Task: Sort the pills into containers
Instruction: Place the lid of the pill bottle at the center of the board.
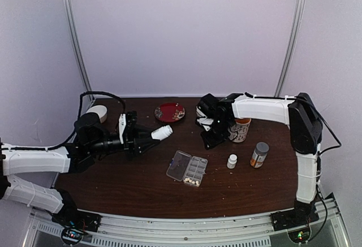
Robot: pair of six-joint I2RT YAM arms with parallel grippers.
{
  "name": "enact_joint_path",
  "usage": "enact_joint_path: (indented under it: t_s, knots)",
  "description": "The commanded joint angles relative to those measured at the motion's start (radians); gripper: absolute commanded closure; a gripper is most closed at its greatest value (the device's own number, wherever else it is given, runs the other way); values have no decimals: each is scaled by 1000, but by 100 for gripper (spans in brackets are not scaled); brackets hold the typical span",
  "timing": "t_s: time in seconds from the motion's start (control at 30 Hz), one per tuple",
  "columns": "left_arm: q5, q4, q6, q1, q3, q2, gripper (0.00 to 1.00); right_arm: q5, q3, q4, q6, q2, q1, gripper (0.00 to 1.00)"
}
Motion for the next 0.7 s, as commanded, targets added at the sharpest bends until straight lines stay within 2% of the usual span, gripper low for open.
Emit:
enact_joint_path:
  t_s: [0.0,0.23,0.53,0.67]
  knots:
    - [-21,42,1,-24,-10,42,99,31,-17,-43,-15,8,-7,86]
    - [-26,179,1,-40,-58,112,100,16,-44,-17,-17,30,-7,83]
    - [-31,184,-28,-62,-52,214,100,20,-59,-13,-18,54,-8,80]
    - [-37,163,-23,-67,-50,242,100,20,-73,-7,-19,58,-7,72]
